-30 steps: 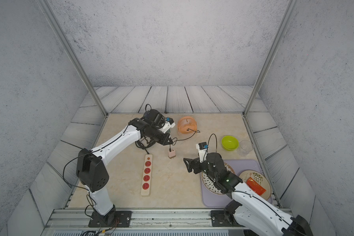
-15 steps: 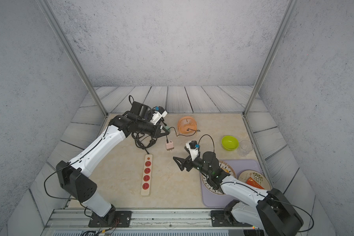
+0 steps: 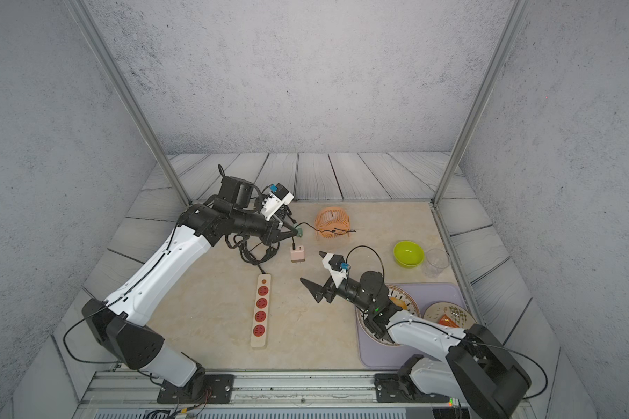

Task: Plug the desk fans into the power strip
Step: Pick up the plug from the center of the board.

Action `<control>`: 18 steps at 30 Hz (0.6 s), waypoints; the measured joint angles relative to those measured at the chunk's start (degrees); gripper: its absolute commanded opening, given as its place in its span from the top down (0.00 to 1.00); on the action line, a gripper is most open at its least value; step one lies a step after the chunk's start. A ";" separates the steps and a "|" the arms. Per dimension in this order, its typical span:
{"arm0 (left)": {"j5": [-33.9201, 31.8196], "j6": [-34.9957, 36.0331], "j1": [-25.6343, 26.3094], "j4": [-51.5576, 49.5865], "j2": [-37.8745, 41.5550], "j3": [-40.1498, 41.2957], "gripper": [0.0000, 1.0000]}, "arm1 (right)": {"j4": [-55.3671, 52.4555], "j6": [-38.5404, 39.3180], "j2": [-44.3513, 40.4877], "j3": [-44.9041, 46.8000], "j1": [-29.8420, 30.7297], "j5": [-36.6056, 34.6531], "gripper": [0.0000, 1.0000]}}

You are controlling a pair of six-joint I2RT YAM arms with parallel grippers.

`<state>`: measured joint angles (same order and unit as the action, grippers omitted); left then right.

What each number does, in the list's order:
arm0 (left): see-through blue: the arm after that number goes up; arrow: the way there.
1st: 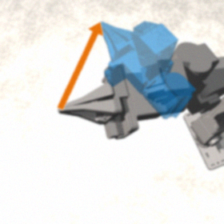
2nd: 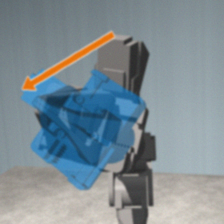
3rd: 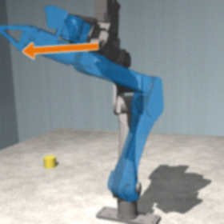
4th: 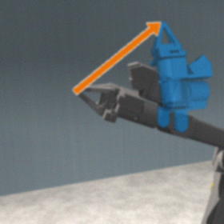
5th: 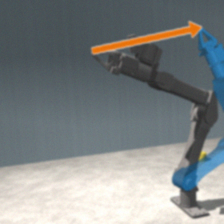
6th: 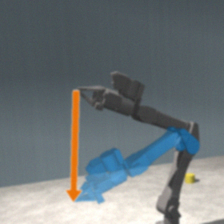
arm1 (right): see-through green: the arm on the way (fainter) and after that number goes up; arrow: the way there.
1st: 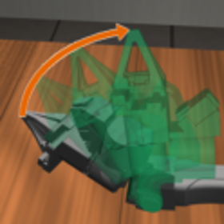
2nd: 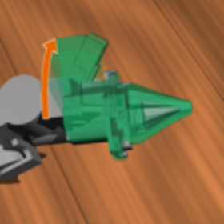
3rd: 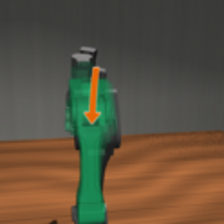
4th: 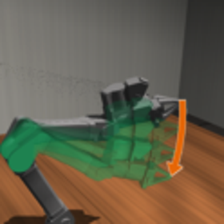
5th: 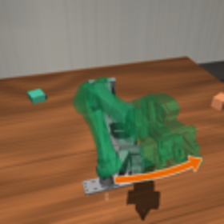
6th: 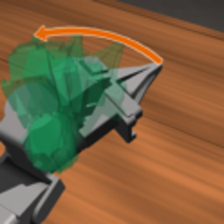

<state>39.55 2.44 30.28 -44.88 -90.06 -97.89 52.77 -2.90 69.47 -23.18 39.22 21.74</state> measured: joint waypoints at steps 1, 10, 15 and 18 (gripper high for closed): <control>0.63 0.74 0.00 -0.26 0.00 0.00 1.00 | -0.24 -0.04 0.61 -0.57 -0.35 1.29 0.15; 5.33 4.44 0.24 -1.68 0.13 0.00 1.00 | 3.56 -4.59 8.04 -5.95 -1.01 10.12 0.50; 6.51 4.87 0.66 -1.68 0.81 0.00 1.00 | 5.70 -6.91 11.08 -7.65 -1.01 12.46 0.77; 6.62 4.87 0.70 -1.68 1.18 0.00 1.00 | 6.69 -7.32 11.98 -8.07 -1.01 13.07 0.88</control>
<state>46.17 7.31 30.98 -46.57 -88.88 -97.89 59.46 -10.22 81.45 -31.24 38.22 34.81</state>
